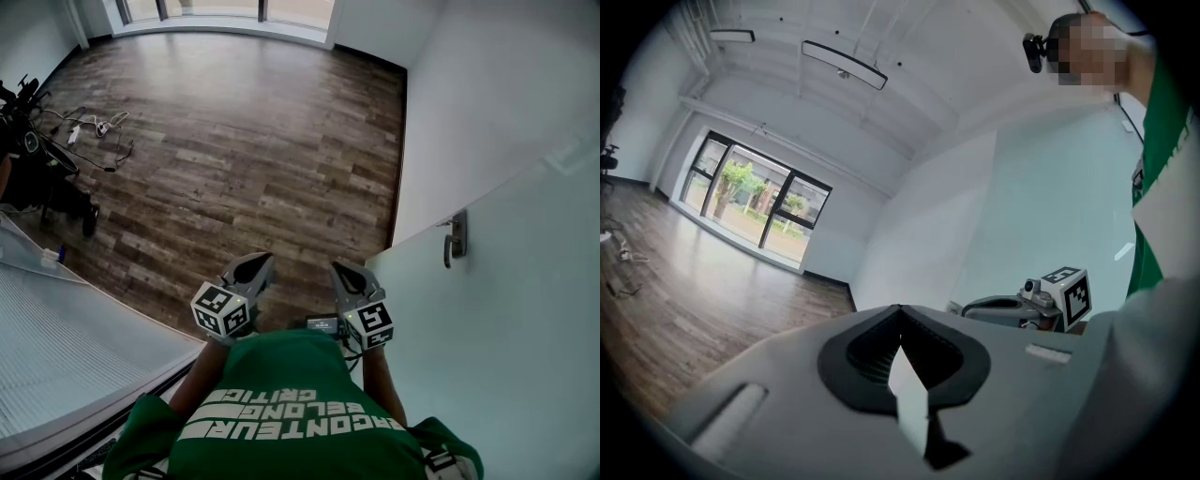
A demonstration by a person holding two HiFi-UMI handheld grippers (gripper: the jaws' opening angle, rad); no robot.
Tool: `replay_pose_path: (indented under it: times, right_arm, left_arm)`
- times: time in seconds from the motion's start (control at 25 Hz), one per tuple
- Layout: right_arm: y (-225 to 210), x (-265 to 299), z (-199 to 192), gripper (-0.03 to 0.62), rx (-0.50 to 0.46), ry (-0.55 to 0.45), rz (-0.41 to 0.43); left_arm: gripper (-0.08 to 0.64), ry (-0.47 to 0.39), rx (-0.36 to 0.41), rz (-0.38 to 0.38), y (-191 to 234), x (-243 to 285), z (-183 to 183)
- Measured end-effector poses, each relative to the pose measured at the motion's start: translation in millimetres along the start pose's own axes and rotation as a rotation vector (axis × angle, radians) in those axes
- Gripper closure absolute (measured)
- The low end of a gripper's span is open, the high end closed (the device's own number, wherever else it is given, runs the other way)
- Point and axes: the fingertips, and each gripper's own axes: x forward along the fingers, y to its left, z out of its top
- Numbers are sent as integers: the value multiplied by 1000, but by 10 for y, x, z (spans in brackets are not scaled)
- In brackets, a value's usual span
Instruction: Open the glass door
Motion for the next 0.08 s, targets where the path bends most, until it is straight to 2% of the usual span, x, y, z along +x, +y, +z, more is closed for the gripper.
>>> replay_pose_path:
  times: [0.08]
  right_arm:
    - [-6,5,-1,598,0,-1,1]
  left_arm:
    - [543,-1,-1,1,9,6,-2]
